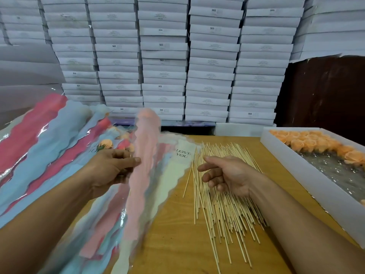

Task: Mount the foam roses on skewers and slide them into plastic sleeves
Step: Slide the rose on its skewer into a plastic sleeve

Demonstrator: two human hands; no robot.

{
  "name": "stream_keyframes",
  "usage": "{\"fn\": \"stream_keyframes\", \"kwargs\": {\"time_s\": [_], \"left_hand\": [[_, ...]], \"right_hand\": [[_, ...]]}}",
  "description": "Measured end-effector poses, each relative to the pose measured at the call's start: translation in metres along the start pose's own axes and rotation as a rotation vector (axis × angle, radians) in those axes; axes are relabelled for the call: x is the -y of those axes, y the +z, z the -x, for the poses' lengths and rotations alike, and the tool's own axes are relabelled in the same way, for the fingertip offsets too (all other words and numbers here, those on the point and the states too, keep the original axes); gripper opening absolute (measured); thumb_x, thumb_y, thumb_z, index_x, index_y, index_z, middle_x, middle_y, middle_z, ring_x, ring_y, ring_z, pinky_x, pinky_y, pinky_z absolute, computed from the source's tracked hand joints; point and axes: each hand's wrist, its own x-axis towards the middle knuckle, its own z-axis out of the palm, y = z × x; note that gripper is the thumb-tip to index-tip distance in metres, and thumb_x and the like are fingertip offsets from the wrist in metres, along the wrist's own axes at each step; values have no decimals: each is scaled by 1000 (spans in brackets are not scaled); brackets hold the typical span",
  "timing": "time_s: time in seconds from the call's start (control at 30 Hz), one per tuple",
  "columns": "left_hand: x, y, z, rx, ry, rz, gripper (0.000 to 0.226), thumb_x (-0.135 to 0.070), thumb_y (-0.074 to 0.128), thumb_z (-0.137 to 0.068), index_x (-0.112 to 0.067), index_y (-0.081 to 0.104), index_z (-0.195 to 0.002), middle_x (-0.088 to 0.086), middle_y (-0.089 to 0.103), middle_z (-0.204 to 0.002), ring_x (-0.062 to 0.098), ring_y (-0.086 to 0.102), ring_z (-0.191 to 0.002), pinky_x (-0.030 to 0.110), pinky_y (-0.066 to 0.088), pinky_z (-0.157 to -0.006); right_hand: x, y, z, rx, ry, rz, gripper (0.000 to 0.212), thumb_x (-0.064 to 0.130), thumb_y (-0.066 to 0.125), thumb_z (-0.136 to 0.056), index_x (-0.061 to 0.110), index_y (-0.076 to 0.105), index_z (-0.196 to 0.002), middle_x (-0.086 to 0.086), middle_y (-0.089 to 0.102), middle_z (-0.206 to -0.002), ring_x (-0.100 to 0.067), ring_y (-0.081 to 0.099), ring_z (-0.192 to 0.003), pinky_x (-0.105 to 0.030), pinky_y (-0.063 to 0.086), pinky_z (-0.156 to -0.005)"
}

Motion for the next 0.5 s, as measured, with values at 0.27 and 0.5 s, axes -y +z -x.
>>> {"fn": "stream_keyframes", "kwargs": {"time_s": [0.27, 0.5], "left_hand": [[10, -39, -16, -183, -5, -8, 10, -3, 71, -87, -5, 62, -83, 5, 56, -66, 9, 49, -43, 17, 43, -40], [12, -88, -35, -373, 32, -30, 1, -5, 69, -89, -5, 69, -89, -3, 63, -53, 5, 52, -38, 13, 44, -39]], "right_hand": [[-1, 0, 0, 16, -13, 12, 39, 35, 62, -98, 0, 69, -112, -11, 72, -75, -16, 64, -55, -22, 47, -41], [0, 1, 1, 16, -21, 9, 36, 34, 62, -99, 1, 69, -112, -11, 72, -75, -16, 63, -55, -22, 45, -41]]}}
